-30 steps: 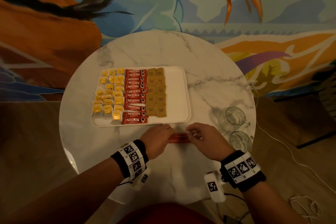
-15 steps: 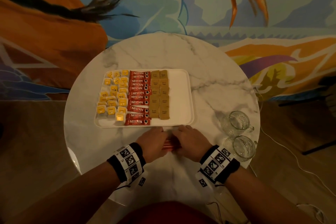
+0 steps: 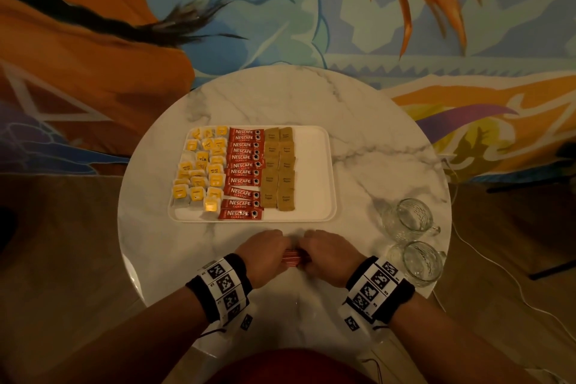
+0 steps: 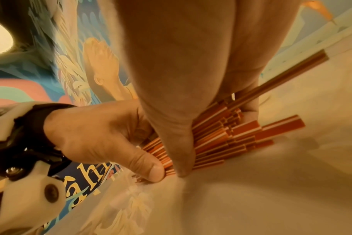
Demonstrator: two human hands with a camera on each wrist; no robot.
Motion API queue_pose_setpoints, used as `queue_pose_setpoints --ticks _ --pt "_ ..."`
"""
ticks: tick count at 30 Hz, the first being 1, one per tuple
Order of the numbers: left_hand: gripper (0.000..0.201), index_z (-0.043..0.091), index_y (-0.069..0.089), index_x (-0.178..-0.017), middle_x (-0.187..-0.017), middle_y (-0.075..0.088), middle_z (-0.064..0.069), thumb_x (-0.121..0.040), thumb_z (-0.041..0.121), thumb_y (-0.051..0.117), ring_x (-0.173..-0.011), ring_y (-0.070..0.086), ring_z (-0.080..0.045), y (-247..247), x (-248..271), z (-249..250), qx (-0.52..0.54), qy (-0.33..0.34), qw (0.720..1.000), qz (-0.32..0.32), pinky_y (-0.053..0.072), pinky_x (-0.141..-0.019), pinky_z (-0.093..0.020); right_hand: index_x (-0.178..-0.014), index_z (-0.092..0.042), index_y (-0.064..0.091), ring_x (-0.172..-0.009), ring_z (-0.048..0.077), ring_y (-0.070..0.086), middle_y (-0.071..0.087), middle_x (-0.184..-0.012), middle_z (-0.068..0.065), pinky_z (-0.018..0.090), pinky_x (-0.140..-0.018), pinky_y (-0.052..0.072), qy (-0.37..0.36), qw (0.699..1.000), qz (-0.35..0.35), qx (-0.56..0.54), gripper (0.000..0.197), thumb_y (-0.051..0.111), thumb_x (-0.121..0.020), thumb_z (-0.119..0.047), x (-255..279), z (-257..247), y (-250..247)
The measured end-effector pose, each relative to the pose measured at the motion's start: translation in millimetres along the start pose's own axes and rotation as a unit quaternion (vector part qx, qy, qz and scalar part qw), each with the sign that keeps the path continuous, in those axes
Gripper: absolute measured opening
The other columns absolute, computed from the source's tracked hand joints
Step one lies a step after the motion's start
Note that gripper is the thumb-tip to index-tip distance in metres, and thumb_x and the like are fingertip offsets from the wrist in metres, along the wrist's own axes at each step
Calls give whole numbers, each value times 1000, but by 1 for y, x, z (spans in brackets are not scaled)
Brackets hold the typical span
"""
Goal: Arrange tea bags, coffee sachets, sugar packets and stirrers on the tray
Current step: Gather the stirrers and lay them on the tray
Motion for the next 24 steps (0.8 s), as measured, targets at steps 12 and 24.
queue_pose_setpoints --ticks 12,24 --pt "32 27 62 -122 -111 65 0 -92 37 68 -100 62 -19 -6 -3 2 4 7 1000 22 47 -90 -32 -115 -14 59 -97 28 59 61 -110 8 36 -79 43 -7 1000 9 16 23 48 -96 -22 -4 0 -5" --pt "40 24 58 -127 -117 66 0 -92 41 68 -106 63 -19 -12 -2 3 12 3 1000 0 49 -96 -35 -117 -13 56 -100 28 60 62 -115 9 39 -84 45 -16 999 -5 31 24 48 -98 -25 -7 0 -11"
Point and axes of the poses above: each hand's wrist, its own x-axis away from the middle knuckle, its own y-axis out of the palm, z = x × y, the point moved 5 cm from there along -x, towards the middle knuckle
